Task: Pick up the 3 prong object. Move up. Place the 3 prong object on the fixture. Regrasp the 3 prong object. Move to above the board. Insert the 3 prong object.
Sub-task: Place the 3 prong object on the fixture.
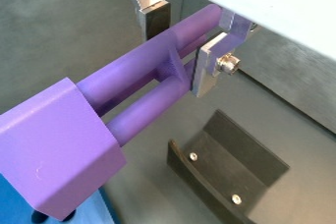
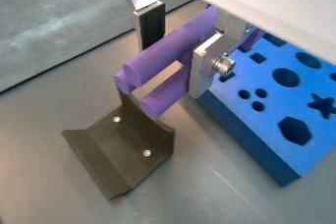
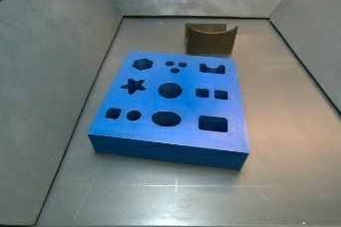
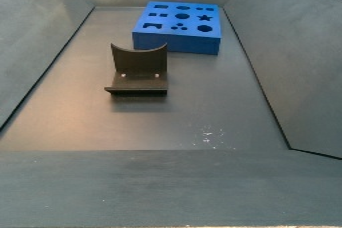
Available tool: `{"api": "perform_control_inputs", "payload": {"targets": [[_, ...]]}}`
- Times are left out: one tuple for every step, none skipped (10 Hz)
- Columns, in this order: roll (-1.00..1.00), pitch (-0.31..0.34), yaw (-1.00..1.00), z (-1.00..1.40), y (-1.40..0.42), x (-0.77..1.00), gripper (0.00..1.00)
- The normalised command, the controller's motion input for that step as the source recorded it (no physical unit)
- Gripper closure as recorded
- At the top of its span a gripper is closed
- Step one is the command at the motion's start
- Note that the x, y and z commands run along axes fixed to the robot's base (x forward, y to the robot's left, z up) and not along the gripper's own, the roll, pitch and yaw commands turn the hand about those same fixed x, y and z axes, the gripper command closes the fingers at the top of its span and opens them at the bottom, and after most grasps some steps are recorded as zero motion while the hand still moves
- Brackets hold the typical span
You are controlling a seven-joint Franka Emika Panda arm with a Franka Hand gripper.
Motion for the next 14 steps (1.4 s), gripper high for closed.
{"api": "perform_control_inputs", "payload": {"targets": [[-1.0, 0.111, -0.05, -0.21, 0.98, 0.96, 1.0], [-1.0, 0.117, -0.07, -0.12, 0.81, 0.88, 1.0], [-1.0, 0.143, -0.07, -0.05, 0.64, 0.81, 1.0], [-1.0, 0.161, -0.08, -0.03, 0.47, 0.75, 1.0], [-1.0, 0.169, -0.09, -0.04, 0.3, 0.71, 1.0], [-1.0, 0.178, -0.12, -0.03, 0.1, 0.65, 1.0], [-0.84, 0.159, -0.12, -0.02, 0.07, 0.59, 1.0], [-0.62, 0.129, -0.12, -0.01, 0.07, 0.51, 1.0], [-0.45, 0.109, -0.11, -0.01, 0.06, 0.45, 1.0], [-0.35, 0.102, -0.11, -0.02, 0.06, 0.41, 1.0], [-0.23, 0.084, -0.1, -0.01, 0.04, 0.33, 1.0], [-0.19, 0.076, -0.09, -0.01, 0.05, 0.22, 1.0], [-1.0, 0.005, -0.17, -1.0, 0.07, 0.13, 1.0], [-1.0, 0.004, -0.17, -1.0, 0.07, 0.12, 1.0]]}}
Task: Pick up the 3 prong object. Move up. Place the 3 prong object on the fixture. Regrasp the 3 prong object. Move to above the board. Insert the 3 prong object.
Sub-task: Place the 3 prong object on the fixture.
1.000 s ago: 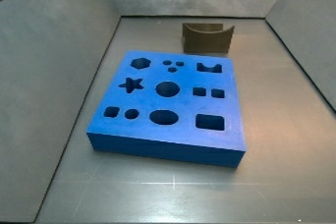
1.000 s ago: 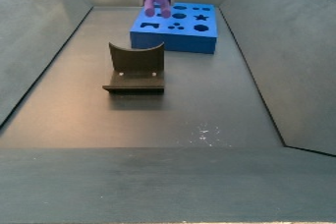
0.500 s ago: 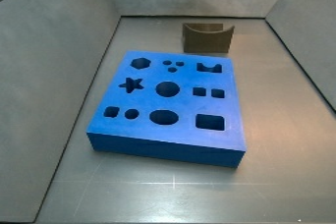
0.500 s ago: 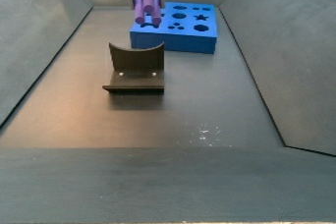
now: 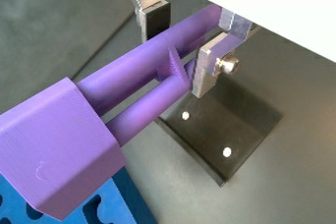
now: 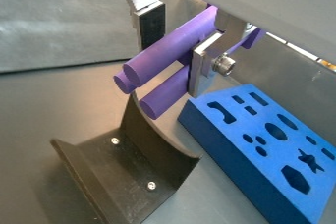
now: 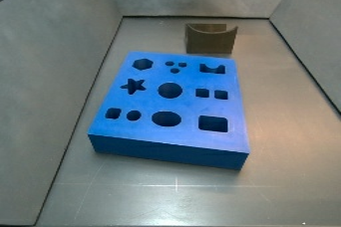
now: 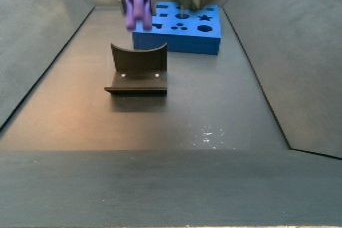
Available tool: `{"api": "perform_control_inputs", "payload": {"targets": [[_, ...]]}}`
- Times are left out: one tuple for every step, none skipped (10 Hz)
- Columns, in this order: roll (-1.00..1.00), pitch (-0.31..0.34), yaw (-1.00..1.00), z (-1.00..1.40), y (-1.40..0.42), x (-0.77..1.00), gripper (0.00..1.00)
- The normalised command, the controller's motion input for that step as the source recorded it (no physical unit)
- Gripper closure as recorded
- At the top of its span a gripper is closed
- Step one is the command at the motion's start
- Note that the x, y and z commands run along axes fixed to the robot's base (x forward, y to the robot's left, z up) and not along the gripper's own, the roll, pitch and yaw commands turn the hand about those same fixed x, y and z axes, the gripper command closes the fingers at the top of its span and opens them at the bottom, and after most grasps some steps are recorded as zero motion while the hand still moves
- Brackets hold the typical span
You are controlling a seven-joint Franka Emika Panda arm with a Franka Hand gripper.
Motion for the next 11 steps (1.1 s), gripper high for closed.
{"api": "perform_control_inputs", "payload": {"targets": [[-1.0, 0.007, -0.16, -1.0, 0.08, 0.12, 1.0], [-1.0, 0.023, -0.16, -1.0, 0.08, 0.13, 1.0], [-1.0, 0.035, -0.16, -1.0, 0.09, 0.15, 1.0], [-1.0, 0.035, -0.16, -1.0, 0.09, 0.15, 1.0], [-0.85, 0.029, -0.15, -1.0, 0.1, 0.16, 1.0], [-0.74, 0.024, -0.14, -1.0, 0.1, 0.17, 1.0], [-0.52, 0.024, -0.12, -1.0, 0.11, 0.18, 1.0], [-0.36, 0.027, -0.11, -1.0, 0.12, 0.19, 1.0], [-0.25, 0.031, -0.1, -1.0, 0.11, 0.19, 1.0], [-0.2, 0.026, -0.09, -0.89, 0.11, 0.18, 1.0], [-0.17, 0.021, -0.09, -0.65, 0.09, 0.13, 1.0]]}}
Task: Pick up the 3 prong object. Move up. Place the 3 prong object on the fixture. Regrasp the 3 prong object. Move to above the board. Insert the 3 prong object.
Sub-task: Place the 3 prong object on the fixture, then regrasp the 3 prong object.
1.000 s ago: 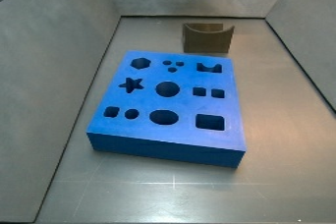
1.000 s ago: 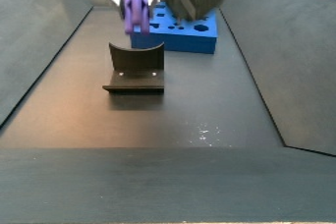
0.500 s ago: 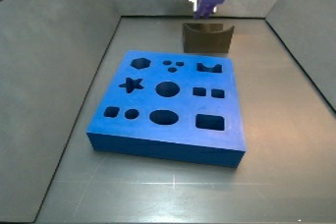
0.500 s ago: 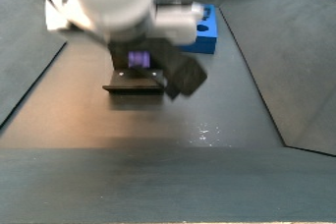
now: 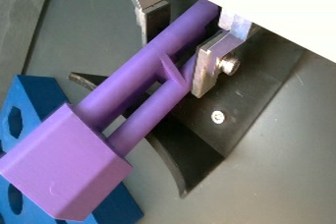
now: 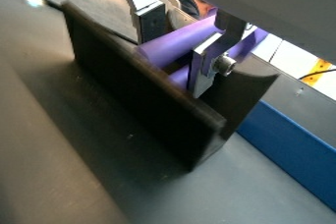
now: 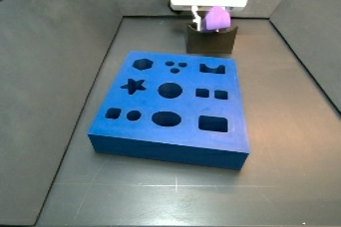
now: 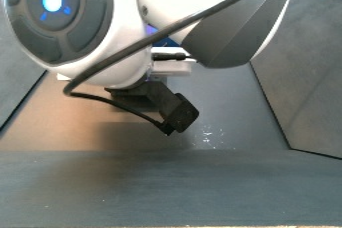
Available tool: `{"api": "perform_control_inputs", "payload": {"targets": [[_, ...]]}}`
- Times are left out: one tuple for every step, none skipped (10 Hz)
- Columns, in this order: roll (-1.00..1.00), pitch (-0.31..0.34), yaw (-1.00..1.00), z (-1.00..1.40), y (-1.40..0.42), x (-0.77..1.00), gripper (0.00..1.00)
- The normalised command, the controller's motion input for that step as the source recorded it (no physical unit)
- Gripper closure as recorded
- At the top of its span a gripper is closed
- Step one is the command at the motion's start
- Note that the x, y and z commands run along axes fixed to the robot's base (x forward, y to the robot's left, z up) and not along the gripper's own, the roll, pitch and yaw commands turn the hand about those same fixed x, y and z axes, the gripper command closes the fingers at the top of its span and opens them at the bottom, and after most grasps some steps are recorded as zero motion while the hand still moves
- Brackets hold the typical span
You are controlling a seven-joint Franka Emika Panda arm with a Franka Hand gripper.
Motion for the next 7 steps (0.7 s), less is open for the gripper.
{"api": "perform_control_inputs", "payload": {"targets": [[-0.13, 0.015, -0.09, -0.59, 0.1, 0.1, 1.0], [-0.12, 0.006, -0.08, -0.59, 0.1, 0.09, 1.0], [0.0, 0.0, 0.0, 0.0, 0.0, 0.0, 0.0], [-0.06, -0.066, -0.01, 1.0, 0.0, 0.0, 0.0], [-0.06, -0.064, -0.01, 1.0, 0.0, -0.01, 0.0], [-0.02, -0.05, 0.02, 1.0, 0.0, -0.03, 0.0], [0.01, -0.04, 0.04, 1.0, -0.01, -0.03, 0.0]]}}
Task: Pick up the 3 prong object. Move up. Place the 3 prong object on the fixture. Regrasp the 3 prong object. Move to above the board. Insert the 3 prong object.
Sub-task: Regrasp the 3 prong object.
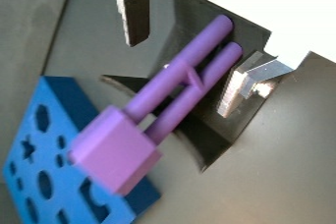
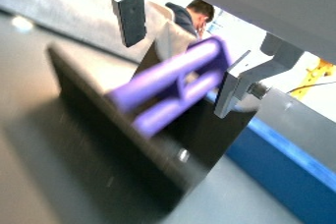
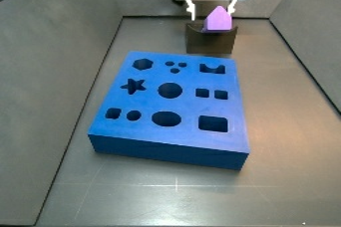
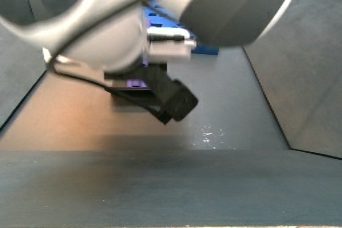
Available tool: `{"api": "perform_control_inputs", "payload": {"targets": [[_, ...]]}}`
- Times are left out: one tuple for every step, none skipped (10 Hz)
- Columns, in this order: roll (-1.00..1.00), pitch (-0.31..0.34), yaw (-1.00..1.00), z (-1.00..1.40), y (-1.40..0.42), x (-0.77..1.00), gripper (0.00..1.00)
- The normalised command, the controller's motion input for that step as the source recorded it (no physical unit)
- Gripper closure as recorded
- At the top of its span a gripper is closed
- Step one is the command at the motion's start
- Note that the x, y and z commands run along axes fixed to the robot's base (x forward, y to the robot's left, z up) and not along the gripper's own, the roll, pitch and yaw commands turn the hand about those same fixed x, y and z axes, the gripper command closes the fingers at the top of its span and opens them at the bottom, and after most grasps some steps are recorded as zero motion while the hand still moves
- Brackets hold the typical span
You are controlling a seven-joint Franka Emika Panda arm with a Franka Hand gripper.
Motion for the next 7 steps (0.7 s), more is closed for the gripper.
{"api": "perform_control_inputs", "payload": {"targets": [[0.03, -0.021, 0.05, 1.0, 0.0, -0.04, 0.0], [0.04, 0.014, 0.05, 0.85, 0.0, -0.04, 0.0], [0.05, 0.044, 0.05, 0.68, 0.0, -0.04, 0.0], [0.05, 0.072, 0.04, 0.51, 0.0, -0.03, 0.0], [0.05, 0.094, 0.02, 0.29, 0.0, -0.03, 0.0], [1.0, 0.068, 0.03, 0.92, -1.0, 0.01, 0.0], [1.0, 0.066, 0.02, 0.87, -1.0, 0.01, 0.0]]}}
